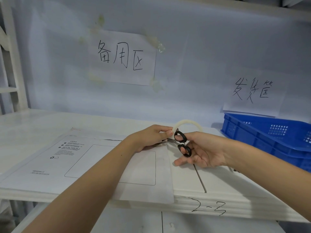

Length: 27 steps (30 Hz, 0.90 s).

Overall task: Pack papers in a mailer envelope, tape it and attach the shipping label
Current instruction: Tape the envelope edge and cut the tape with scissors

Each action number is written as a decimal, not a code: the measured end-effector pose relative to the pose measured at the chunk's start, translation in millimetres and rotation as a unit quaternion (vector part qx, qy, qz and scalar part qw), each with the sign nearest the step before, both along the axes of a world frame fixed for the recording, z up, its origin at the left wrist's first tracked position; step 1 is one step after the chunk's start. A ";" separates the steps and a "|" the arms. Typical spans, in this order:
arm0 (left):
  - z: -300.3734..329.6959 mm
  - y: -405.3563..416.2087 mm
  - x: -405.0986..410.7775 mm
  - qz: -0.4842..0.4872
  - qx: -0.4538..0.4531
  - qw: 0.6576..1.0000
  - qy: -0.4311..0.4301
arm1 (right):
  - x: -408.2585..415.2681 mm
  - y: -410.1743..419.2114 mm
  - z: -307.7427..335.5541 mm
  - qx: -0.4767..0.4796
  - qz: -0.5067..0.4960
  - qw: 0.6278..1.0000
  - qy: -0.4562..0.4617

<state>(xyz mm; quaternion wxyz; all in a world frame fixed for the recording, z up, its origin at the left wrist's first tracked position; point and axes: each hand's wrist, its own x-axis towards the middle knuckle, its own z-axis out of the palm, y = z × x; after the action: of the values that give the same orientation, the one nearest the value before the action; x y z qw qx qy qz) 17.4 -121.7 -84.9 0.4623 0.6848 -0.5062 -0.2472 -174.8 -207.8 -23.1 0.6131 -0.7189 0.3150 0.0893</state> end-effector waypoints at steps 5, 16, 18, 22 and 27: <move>3.3 3.8 -3.6 -0.002 -0.009 1.000 -0.015 | 0.5 1.2 -0.4 -0.020 -0.001 1.000 0.004; 6.3 6.3 -8.7 0.017 -0.015 1.000 -0.019 | 5.5 1.0 -2.5 -0.028 -0.005 1.000 0.004; 7.3 6.9 -10.5 0.020 -0.016 1.000 -0.017 | 4.7 0.7 -3.6 -0.034 -0.007 0.999 0.008; 9.4 8.5 -14.8 0.015 -0.012 1.000 -0.009 | 6.7 -0.1 -4.5 -0.041 -0.010 0.999 0.014; 11.4 10.3 -17.5 0.028 -0.006 1.000 -0.011 | 8.4 2.8 -6.4 -0.034 -0.015 0.999 0.001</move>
<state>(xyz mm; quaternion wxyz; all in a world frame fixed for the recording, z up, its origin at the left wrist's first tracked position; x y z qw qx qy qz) -0.1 -111.5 -73.4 0.4670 0.6986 -0.4936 -0.2240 -166.4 -205.0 -29.5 0.5897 -0.7343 0.3288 0.0699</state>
